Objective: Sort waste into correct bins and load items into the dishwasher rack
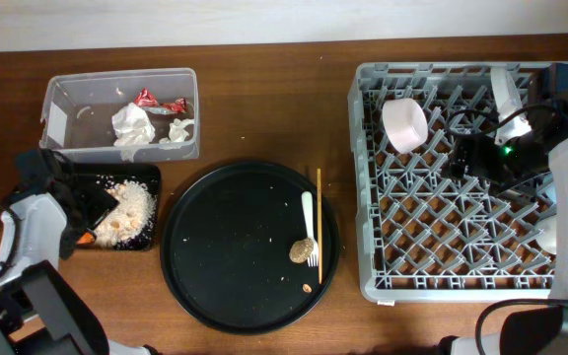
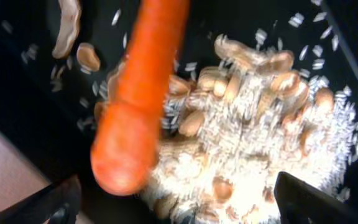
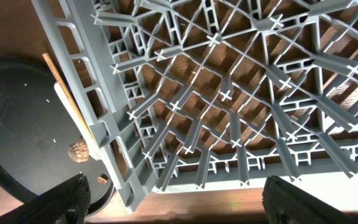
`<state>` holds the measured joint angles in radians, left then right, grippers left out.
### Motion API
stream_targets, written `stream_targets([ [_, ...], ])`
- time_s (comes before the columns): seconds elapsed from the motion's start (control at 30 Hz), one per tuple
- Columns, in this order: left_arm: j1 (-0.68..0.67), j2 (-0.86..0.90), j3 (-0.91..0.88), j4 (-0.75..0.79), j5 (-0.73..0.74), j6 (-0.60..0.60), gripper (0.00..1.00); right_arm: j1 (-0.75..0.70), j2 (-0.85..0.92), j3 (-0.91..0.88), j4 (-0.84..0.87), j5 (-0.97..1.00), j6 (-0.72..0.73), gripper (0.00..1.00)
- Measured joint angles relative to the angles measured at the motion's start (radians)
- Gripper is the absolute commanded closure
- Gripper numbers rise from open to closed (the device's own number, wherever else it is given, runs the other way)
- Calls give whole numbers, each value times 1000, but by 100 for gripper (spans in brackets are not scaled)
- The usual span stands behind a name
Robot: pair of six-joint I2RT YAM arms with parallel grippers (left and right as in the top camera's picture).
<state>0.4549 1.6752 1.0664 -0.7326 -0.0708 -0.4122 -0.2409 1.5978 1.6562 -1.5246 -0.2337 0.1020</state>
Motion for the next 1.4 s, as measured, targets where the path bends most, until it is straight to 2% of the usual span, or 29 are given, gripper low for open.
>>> stream_targets([
  [0.07,-11,-47,47,-54,1,0,1,0,0,0,-1,0,0,8],
  [0.13,-151,-151,53,-113,-3,0,1,0,0,0,-1,0,0,8],
  [0.27,-700,-188,58,-149,57,18,1,0,0,0,-1,0,0,7],
  [0.37,-964,-108,58,-115,78,93,1,0,0,0,-1,0,-1,7],
  [0.47,-1129,60,59,-53,127,273,2,0,0,0,-1,0,-1,7],
  [0.53,-1188,129,58,-27,152,329,3,0,0,0,-1,0,-1,7],
  [0.6,-1212,140,58,16,202,385,4,0,0,0,-1,0,-1,7],
  [0.67,-1222,141,58,16,223,409,10,0,0,0,-1,0,-1,7],
  [0.73,-1221,143,58,24,225,419,28,0,0,0,-1,0,-1,7],
  [0.8,-1221,161,58,27,221,426,32,0,0,0,-1,0,-1,7],
  [0.83,-1221,179,58,27,212,429,46,0,0,0,-1,0,-1,7],
  [0.9,-1221,185,62,31,198,430,67,0,0,0,-2,0,0,7],
  [0.93,-1221,188,63,30,190,431,82,0,0,0,-2,0,-1,7],
  [0.97,-1221,188,64,21,174,432,87,0,0,0,-2,0,-1,7],
  [1.07,-1223,199,107,-92,80,430,93,0,0,0,-5,0,0,7],
  [1.13,-1213,188,135,-136,39,410,94,0,0,0,-6,0,-2,7],
  [1.23,-1084,55,144,-168,14,381,93,0,0,0,-9,1,-2,7],
  [1.27,-928,-50,154,-185,-3,370,94,0,0,0,-9,3,-2,7],
  [1.3,-874,-75,162,-185,3,366,93,0,0,0,-9,3,-1,7],
  [1.4,-514,-98,163,-176,-9,363,93,0,0,0,-9,4,-1,7],
])
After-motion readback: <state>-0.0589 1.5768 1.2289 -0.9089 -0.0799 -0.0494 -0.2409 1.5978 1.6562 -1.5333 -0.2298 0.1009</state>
